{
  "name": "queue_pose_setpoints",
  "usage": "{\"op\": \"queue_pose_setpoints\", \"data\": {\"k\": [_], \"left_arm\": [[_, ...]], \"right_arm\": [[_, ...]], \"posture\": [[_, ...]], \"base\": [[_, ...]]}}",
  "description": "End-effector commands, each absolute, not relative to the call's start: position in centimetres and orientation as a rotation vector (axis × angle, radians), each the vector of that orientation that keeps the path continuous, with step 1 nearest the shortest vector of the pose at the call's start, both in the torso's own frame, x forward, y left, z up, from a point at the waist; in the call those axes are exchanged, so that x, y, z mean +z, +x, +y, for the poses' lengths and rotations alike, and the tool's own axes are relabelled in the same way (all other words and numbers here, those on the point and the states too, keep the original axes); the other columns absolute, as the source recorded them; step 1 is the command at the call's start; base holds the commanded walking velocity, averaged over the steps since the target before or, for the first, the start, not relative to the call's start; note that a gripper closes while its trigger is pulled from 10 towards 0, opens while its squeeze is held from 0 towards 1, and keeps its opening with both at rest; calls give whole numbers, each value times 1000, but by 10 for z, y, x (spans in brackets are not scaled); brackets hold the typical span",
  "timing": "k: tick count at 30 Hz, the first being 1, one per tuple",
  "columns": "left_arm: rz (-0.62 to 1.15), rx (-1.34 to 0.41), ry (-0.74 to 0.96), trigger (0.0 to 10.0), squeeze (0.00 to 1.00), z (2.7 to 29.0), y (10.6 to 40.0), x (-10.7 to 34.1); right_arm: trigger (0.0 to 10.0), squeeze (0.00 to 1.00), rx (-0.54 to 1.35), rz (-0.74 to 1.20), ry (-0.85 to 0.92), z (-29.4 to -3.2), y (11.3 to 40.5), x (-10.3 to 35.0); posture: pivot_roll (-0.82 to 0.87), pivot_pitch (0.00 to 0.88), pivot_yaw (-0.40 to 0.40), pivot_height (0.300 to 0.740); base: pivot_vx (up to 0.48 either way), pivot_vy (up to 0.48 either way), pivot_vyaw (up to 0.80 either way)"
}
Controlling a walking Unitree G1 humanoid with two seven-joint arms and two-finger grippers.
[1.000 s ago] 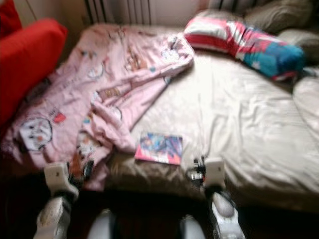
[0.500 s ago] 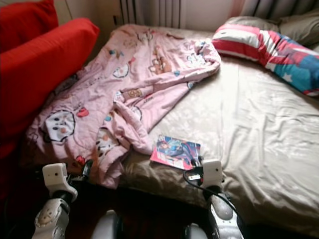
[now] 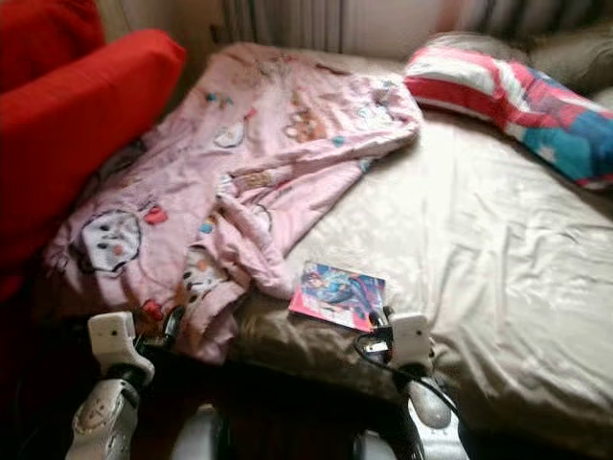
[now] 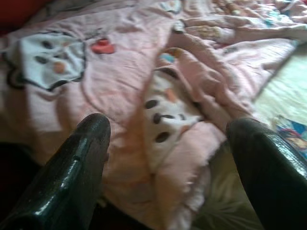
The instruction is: Clean up the room
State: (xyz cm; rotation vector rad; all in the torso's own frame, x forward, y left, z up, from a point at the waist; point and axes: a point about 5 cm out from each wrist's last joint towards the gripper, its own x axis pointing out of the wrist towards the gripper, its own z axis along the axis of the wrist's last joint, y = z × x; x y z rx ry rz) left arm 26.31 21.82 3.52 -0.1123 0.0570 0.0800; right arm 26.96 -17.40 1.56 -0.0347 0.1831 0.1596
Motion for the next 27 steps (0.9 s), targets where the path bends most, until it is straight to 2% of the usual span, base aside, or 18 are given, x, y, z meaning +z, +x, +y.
{"op": "queue_pose_setpoints", "data": {"k": [1, 27], "left_arm": [[78, 82, -112, 10000, 0, 220, 261, 32], [77, 74, -105, 10000, 0, 220, 261, 34]], "right_arm": [[10000, 0, 151, 183, -20, -175, 269, 16], [10000, 0, 153, 189, 0, -173, 271, 15]], "posture": [[-53, 127, -20, 647], [-51, 154, -14, 647]], "base": [[277, 0, 0], [275, 0, 0]]}}
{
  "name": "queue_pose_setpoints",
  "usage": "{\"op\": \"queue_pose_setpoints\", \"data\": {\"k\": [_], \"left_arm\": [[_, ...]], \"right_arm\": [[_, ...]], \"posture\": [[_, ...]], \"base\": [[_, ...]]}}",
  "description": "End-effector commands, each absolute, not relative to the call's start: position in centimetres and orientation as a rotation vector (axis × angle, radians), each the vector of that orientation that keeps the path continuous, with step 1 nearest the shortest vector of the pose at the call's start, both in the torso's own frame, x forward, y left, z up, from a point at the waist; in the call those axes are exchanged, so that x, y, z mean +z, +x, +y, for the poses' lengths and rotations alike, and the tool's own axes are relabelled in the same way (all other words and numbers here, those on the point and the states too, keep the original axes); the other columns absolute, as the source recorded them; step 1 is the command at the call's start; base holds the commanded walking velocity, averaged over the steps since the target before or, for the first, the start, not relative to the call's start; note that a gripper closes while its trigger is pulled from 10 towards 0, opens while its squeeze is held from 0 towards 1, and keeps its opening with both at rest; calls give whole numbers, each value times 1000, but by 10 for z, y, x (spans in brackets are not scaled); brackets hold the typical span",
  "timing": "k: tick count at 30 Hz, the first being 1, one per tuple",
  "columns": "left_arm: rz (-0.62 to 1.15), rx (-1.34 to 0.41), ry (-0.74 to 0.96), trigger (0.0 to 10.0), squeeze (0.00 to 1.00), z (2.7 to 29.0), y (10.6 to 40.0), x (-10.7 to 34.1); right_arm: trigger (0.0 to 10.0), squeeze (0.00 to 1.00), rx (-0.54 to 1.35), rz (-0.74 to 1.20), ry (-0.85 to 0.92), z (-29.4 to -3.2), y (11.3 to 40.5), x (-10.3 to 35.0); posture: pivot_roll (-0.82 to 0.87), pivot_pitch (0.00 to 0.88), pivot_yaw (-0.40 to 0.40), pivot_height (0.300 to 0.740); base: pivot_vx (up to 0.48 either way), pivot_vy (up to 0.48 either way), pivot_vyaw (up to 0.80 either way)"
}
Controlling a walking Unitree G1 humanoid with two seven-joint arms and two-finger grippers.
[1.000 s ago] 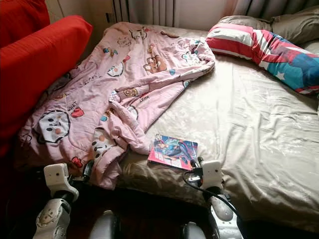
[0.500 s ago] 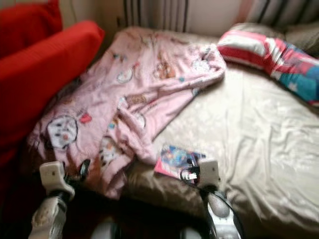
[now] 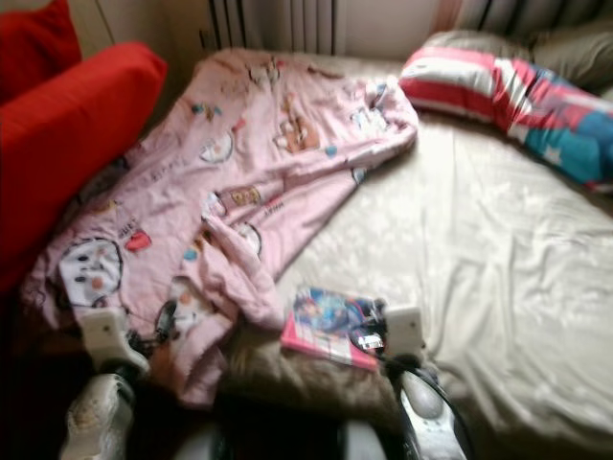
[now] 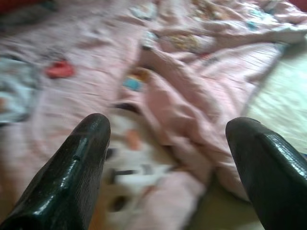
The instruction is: Clean up the room
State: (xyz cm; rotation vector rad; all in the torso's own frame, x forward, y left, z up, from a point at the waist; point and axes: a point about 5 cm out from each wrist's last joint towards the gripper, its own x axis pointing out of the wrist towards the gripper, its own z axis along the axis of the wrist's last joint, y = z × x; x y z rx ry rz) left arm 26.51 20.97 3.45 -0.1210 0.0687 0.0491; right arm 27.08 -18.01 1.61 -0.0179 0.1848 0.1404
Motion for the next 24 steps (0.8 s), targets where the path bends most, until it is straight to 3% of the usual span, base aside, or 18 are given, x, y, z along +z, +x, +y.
{"op": "queue_pose_setpoints", "data": {"k": [1, 16, 24], "left_arm": [[77, 72, -102, 10000, 0, 220, 261, 34], [48, 29, -85, 10000, 0, 219, 268, 47], [16, 11, -66, 10000, 0, 222, 271, 60]], "right_arm": [[10000, 0, 152, 190, 2, -173, 271, 14], [10000, 0, 160, 243, -2, -164, 277, 11], [10000, 0, 91, 308, 186, -158, 286, 5]], "posture": [[-51, 163, -11, 647], [-29, 260, 7, 632], [23, 312, 25, 632]], "base": [[0, 0, 0], [0, 0, 0], [0, 0, 0]]}}
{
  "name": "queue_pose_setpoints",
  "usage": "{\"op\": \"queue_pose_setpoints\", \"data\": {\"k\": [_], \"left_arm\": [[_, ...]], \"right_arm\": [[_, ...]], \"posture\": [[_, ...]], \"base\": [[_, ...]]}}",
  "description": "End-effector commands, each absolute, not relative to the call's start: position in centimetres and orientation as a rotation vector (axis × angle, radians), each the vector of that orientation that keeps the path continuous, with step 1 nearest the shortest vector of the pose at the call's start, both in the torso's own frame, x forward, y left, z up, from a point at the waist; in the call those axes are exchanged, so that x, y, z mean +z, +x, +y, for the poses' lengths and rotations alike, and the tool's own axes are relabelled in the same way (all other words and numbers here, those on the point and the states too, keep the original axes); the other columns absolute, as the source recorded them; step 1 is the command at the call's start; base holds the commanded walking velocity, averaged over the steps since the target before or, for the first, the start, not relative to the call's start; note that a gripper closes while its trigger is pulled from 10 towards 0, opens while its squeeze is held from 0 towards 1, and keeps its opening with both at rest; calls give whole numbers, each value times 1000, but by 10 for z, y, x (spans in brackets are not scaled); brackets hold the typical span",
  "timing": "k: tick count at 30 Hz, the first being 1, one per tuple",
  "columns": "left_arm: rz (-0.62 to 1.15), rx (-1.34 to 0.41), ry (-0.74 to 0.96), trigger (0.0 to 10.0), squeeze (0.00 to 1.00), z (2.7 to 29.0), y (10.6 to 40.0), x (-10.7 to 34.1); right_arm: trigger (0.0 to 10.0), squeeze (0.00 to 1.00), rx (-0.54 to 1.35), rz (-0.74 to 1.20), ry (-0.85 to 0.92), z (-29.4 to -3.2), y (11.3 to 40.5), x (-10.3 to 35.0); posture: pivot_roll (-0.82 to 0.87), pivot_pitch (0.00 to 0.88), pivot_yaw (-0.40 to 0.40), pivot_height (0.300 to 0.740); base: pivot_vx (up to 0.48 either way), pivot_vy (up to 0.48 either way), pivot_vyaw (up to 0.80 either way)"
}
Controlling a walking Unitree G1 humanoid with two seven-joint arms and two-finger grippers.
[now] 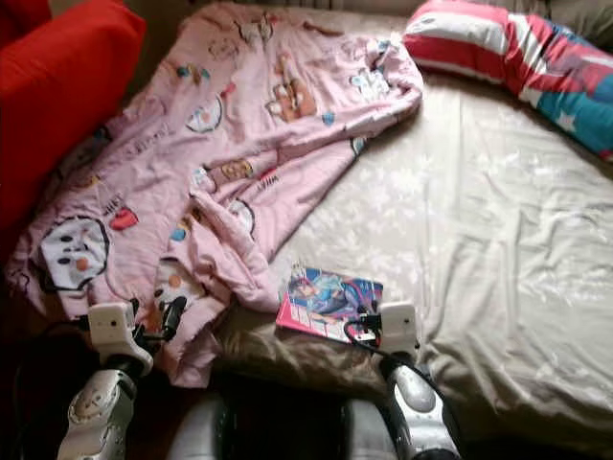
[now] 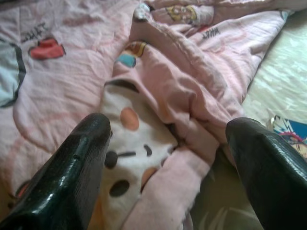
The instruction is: Clean up the room
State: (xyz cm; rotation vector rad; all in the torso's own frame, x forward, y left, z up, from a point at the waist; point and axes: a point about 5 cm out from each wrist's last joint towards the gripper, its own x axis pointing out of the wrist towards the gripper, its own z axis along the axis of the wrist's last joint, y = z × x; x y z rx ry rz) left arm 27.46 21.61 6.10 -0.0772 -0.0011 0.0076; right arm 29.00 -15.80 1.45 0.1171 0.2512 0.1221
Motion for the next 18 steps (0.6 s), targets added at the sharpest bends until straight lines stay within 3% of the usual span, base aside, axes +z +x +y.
{"op": "queue_pose_setpoints", "data": {"k": [1, 18], "left_arm": [[16, 11, -66, 10000, 0, 222, 271, 60], [23, 26, -44, 10000, 0, 230, 267, 65]], "right_arm": [[10000, 0, 91, 308, 186, -158, 286, 5], [10000, 0, -18, 306, 235, -167, 291, 6]], "posture": [[23, 312, 25, 632], [62, 356, 34, 608]], "base": [[0, 0, 0], [0, 0, 0]]}}
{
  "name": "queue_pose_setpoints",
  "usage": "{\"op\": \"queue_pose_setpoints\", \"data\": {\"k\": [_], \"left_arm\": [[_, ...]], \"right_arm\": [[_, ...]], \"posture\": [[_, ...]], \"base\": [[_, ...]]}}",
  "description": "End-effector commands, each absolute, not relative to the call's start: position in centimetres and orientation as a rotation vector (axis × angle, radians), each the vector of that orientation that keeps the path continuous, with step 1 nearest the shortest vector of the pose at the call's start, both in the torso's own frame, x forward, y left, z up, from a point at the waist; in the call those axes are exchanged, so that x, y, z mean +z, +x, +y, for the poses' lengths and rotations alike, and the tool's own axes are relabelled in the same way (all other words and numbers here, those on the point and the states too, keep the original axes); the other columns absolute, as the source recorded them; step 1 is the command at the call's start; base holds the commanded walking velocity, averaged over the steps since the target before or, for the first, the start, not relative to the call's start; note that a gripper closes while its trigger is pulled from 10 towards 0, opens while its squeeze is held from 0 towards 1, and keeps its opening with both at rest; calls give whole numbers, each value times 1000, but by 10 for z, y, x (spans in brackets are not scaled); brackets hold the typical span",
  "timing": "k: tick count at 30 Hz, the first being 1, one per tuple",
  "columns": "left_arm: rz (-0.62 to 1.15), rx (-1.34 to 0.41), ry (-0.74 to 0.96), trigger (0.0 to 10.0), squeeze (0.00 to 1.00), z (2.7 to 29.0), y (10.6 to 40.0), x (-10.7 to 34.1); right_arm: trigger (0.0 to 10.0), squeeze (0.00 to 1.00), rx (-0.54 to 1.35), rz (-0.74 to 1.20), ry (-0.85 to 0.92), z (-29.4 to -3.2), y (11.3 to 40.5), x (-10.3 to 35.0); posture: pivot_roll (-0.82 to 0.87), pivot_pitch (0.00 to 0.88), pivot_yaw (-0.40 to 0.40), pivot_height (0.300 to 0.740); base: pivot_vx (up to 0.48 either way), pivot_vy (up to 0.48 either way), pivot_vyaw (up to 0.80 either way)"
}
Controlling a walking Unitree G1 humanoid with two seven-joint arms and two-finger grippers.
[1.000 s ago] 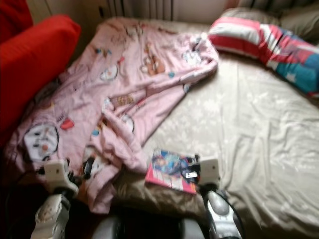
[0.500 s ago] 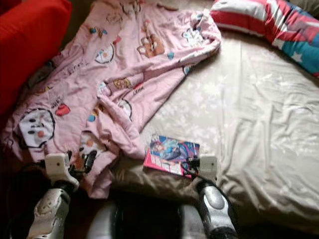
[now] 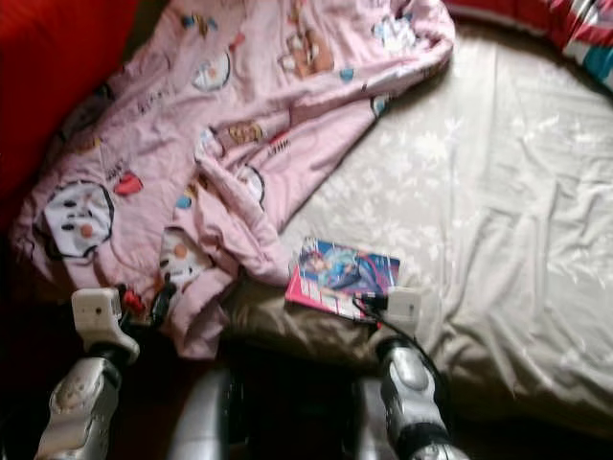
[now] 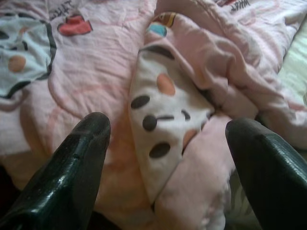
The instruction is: Clean up the room
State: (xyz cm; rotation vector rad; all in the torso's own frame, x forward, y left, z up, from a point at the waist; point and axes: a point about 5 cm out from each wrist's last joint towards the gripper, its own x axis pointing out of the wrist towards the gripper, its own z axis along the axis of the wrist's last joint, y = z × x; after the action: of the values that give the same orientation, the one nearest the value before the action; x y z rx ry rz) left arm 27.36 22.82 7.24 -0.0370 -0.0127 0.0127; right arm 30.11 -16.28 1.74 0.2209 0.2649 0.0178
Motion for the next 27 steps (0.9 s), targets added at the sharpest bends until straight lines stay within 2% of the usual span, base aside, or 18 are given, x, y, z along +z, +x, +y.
{"op": "queue_pose_setpoints", "data": {"k": [1, 8, 9, 10, 11, 25, 26, 27], "left_arm": [[23, 26, -44, 10000, 0, 230, 267, 65], [35, 41, -41, 10000, 0, 234, 259, 63], [37, 46, -38, 10000, 0, 235, 257, 63], [38, 49, -36, 10000, 0, 236, 256, 63], [43, 53, -34, 10000, 0, 237, 254, 63], [55, 67, -7, 10000, 0, 246, 245, 69], [59, 70, -4, 10000, 0, 247, 244, 68], [61, 71, -3, 10000, 0, 248, 243, 68]], "right_arm": [[10000, 0, -18, 306, 235, -167, 291, 6], [10000, 0, -164, 268, 400, -178, 290, 6], [10000, 729, -181, 277, 442, -178, 289, 4], [10000, 729, -191, 284, 470, -178, 289, 3], [10000, 1000, -183, 290, 484, -176, 288, 1], [10000, 1000, -113, 326, 536, -164, 291, -1], [10000, 949, -115, 327, 536, -164, 291, 0], [10000, 196, -116, 328, 537, -164, 291, -1]], "posture": [[62, 356, 34, 608], [82, 377, 31, 608], [87, 382, 35, 608], [87, 382, 35, 608], [94, 386, 35, 608], [136, 411, 63, 608], [139, 416, 66, 608], [139, 416, 66, 608]], "base": [[0, 0, 0], [0, 0, 0], [0, 0, 0], [0, 0, 0], [0, 0, 0], [0, 0, 0], [0, 0, 0], [0, 0, 0]]}}
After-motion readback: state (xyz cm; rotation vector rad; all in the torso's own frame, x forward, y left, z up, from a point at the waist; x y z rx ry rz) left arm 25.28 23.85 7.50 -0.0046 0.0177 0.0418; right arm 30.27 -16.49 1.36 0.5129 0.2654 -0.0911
